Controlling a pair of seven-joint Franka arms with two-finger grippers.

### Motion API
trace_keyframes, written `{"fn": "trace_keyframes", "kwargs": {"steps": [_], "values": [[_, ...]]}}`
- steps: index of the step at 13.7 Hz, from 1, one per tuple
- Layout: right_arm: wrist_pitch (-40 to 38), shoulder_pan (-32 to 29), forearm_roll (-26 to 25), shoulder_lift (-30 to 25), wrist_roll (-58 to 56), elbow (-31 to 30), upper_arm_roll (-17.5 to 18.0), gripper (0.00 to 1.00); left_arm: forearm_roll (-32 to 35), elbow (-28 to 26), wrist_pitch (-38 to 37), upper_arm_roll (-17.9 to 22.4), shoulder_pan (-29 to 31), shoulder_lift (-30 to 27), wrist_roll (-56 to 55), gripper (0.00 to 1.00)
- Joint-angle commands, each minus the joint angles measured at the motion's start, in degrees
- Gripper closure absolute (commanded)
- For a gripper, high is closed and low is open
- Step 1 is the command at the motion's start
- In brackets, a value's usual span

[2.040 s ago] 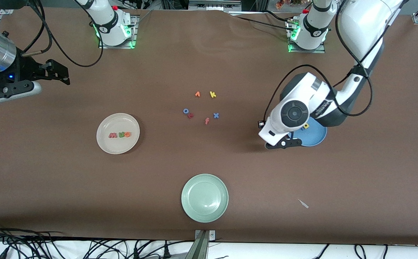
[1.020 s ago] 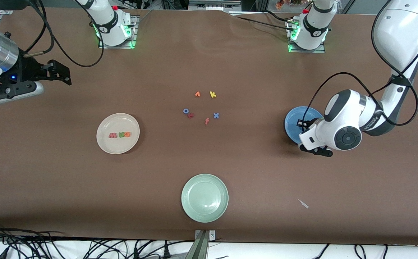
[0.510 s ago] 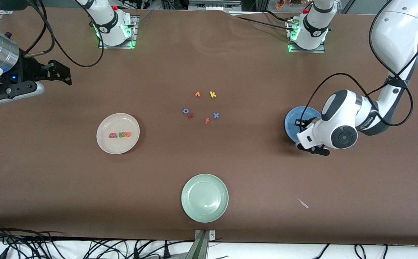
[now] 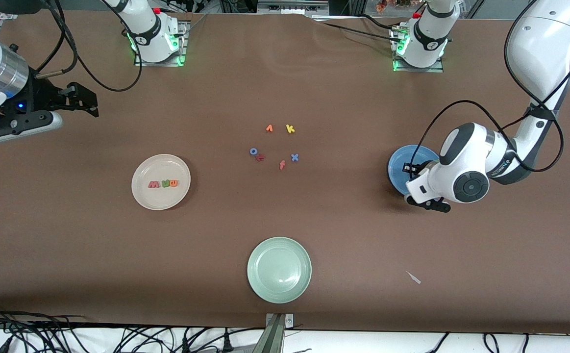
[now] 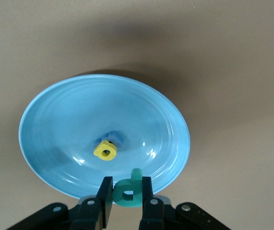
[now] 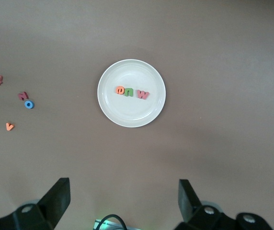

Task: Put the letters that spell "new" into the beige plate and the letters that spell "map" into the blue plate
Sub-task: 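Lower the teal d into the blue plate and open the left gripper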

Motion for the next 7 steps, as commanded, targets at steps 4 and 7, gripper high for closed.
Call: {"fn": "trace_keyframes", "kwargs": {"steps": [4,7], "values": [[0.03,0.16,-0.78,0.11,-0.68,0.63,0.09,0.00,1.84,-5.93,7.23,-0.28,2.60,-0.57,0.91,0.98],[0.03,0.16,-0.78,0.11,-0.68,0.63,0.09,0.00,1.84,-6.01,7.67,-0.28,2.25,-0.57,0.74,0.94]]}}
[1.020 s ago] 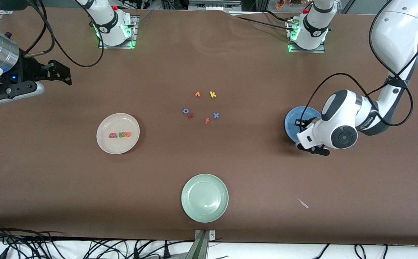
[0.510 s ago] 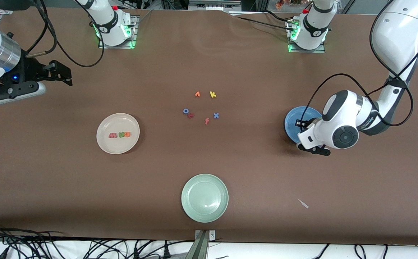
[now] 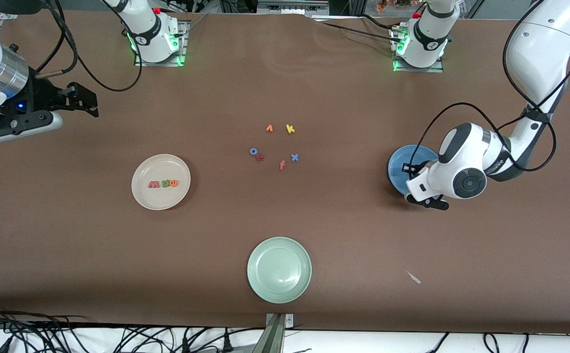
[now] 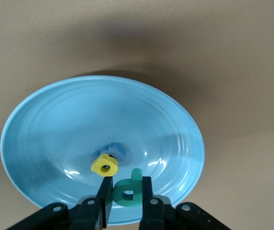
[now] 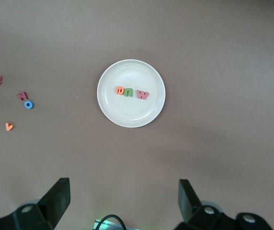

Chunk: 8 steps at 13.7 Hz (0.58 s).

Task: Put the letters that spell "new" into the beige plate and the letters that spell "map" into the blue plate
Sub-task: 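Lower the teal d into the blue plate and open the left gripper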

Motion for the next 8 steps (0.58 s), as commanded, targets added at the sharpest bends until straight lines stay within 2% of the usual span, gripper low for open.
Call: {"fn": "trace_keyframes", "kwargs": {"steps": [1,4,5,6,7,8], "values": [[-0.02,0.14,-0.81,0.10,-0.76,0.63,0.09,0.00,1.18,-0.82,0.74,-0.50,0.37,-0.63,0.63,0.93],[-0.02,0.14,-0.72,0.10,-0.77,0.63,0.09,0.00,1.18,-0.82,1.09,-0.50,0.19,-0.28,0.63,0.89],[-0.02,0.14,-0.72,0.10,-0.77,0.63,0.09,0.00,1.18,-0.82,1.09,-0.50,0.28,-0.28,0.63,0.76],[-0.11,0.14,-0.64,0.02,-0.77,0.63,0.09,0.00,1.18,-0.73,1.09,-0.58,0.19,-0.28,0.63,0.24],[-0.11,0.14,-0.55,0.02,-0.77,0.63,0.09,0.00,1.18,-0.64,1.09,-0.58,0.02,-0.37,0.55,0.00],[-0.11,0.14,-0.55,0.02,-0.77,0.63,0.09,0.00,1.18,-0.56,0.92,-0.67,0.10,-0.45,0.63,0.00]]}}
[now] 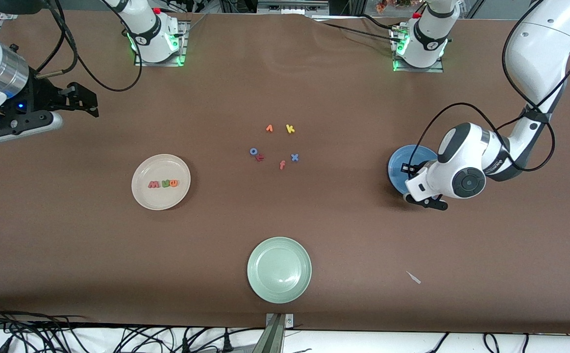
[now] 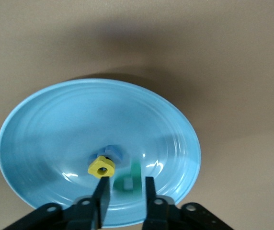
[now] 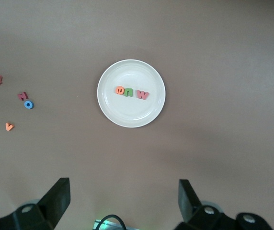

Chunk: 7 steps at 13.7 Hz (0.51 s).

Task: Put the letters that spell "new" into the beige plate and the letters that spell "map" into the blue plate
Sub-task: 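Lower the teal d into the blue plate and open the left gripper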

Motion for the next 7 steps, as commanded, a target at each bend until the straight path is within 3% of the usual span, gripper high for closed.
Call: {"fn": "trace_keyframes", "kwargs": {"steps": [1,7], "values": [[-0.29,0.12,-0.55,-0.07,-0.76,0.63,0.09,0.00,1.18,-0.54,0.33,-0.55,0.31,-0.49,0.62,0.00],[-0.12,0.12,-0.64,-0.07,-0.68,0.63,0.18,0.00,1.18,-0.54,-0.20,-0.46,0.40,-0.84,0.54,0.00]]}}
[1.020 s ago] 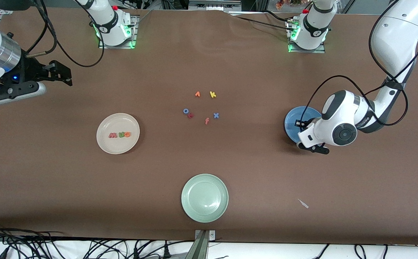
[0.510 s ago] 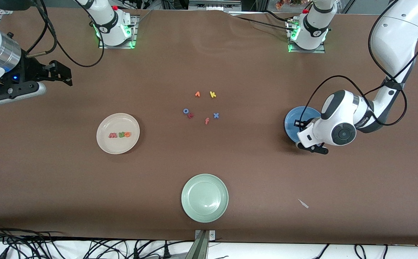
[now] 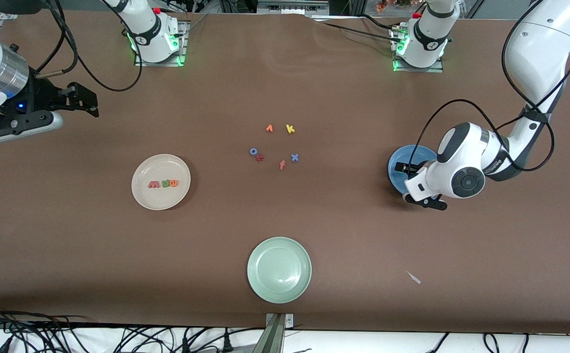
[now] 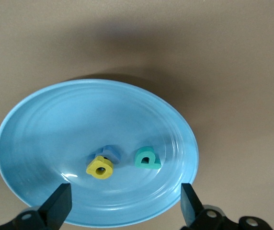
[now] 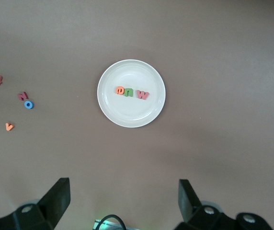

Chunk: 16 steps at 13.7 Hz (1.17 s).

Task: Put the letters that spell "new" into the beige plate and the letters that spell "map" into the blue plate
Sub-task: 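Lower the teal d into the blue plate and open the left gripper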

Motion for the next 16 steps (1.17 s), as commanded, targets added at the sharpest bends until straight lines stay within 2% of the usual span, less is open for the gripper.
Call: {"fn": "trace_keyframes", "kwargs": {"steps": [1,6,11,16], "values": [[-0.03,0.27,-0.64,-0.07,-0.24,0.63,0.18,0.00,1.18,-0.54,-0.21,-0.36,0.31,-0.75,0.27,0.00],[-0.21,1.06,-0.72,-0.07,-0.23,0.63,0.01,0.00,1.18,-0.28,-0.65,-0.53,0.40,-1.01,0.27,0.00],[-0.12,0.98,-0.72,0.02,-0.68,0.63,-0.08,0.00,1.00,1.30,-5.30,-0.89,0.84,-6.54,0.45,0.00],[-0.03,0.98,-0.72,0.02,-0.76,0.63,-0.08,0.00,0.74,10.34,-15.05,-1.76,0.66,-10.76,0.79,0.00]]}}
